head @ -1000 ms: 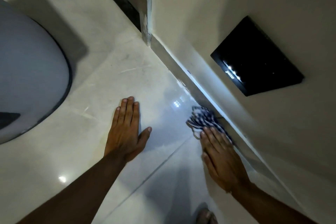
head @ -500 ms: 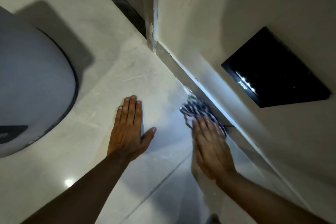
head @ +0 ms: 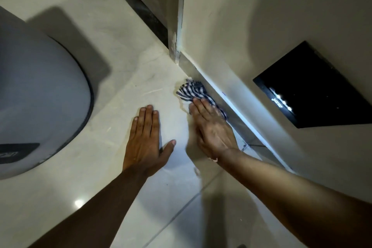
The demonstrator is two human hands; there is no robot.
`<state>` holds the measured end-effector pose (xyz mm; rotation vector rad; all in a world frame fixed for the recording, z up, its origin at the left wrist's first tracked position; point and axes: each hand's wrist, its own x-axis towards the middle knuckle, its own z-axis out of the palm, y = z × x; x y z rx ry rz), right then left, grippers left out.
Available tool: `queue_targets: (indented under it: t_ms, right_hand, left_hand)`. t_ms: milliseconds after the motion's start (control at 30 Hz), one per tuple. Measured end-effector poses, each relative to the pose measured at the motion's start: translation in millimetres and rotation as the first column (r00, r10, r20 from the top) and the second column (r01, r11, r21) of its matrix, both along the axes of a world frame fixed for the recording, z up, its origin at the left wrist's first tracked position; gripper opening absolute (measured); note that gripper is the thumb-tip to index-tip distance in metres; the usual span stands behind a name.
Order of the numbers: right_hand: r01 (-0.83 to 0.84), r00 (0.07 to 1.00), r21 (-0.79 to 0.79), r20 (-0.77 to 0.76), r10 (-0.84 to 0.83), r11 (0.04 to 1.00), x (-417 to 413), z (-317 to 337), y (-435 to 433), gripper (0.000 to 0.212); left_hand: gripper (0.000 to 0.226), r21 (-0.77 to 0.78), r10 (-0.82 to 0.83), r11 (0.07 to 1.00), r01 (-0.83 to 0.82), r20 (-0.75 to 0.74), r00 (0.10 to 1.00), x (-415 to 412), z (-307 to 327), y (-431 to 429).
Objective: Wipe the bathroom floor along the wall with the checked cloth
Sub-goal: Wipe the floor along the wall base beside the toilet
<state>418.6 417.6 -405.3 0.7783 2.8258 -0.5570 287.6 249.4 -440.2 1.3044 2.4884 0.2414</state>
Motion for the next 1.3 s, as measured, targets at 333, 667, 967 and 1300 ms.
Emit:
queue_targets:
  t_ms: [333,667,967,1300]
  right_hand:
    - [0.024,0.990,-0.044,-0.137,-0.030,0.999,-2,6,7,0.070]
    - [0.057,0.995,-0.122,-0.076,-0.067,0.991,40,11,-2,0.081]
    - [0.031,0.997,-0.012,-0.071,-0.032,0.999,-146,-5,16,0.078]
    - [0.319,0.947,-0.033,0.053,-0.317,0.947,118,21,-52,0.072]
  left_hand:
    - [0.094,0.000,0.059,0.998,-0.059,0.028,0.998,-4,-4,-6]
    - [0.096,0.031,0.086,0.996,-0.089,0.066,0.994,-19,3,-2]
    - [0.099,-0.013,-0.002,1.000,0.001,-0.030,1.000,-37,-2,3]
    - [0.100,0.017,-0.054,0.998,0.053,0.035,0.998,2,4,2]
